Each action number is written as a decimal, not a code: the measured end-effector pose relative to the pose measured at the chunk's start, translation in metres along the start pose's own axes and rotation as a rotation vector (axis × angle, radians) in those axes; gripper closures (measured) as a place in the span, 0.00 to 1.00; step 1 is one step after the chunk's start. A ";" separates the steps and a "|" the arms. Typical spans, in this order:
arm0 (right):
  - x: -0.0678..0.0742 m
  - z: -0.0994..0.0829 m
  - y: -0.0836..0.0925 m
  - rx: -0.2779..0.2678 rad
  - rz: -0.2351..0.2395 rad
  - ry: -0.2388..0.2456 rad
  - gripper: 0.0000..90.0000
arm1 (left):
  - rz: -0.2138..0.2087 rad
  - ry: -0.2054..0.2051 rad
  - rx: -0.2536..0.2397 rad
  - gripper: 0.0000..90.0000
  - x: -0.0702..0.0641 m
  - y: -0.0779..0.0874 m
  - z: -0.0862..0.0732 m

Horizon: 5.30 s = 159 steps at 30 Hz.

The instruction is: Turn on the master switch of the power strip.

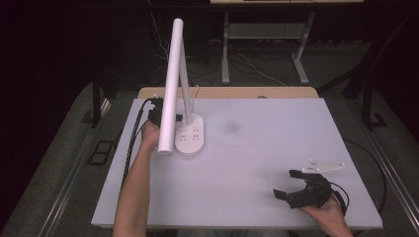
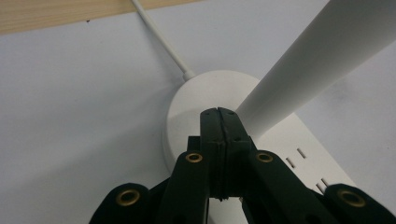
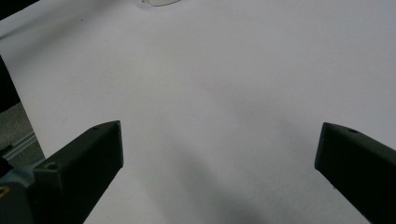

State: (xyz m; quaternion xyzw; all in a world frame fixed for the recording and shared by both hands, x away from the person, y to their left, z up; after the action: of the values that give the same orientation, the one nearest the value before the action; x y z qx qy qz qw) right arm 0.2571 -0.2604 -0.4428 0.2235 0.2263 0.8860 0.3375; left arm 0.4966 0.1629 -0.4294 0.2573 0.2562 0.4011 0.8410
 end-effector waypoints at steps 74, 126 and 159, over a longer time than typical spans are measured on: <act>-0.001 -0.001 0.001 0.011 0.001 0.008 0.01 | 0.013 0.074 -0.109 1.00 -0.007 -0.006 -0.013; 0.001 0.001 0.003 -0.004 0.006 0.000 0.01 | -0.148 0.040 -0.193 0.00 -0.034 0.108 -0.052; 0.001 0.002 0.007 -0.019 0.000 0.007 0.01 | -0.191 -0.071 -0.223 0.00 -0.107 0.115 -0.133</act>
State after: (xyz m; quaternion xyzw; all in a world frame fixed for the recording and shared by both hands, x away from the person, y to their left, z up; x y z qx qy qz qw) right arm 0.2539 -0.2638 -0.4368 0.2171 0.2192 0.8889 0.3386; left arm 0.2907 0.1693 -0.4295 0.1505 0.2036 0.3358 0.9073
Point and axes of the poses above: each handheld gripper's, and its own axes: y roughly backward along the jaws, z roughly out of its top, x roughly to its left, the point moved 3 cm from there along -y, roughly forward along the jaws, and after that the axes turned 4 degrees about -x, right-handed, at the moved point
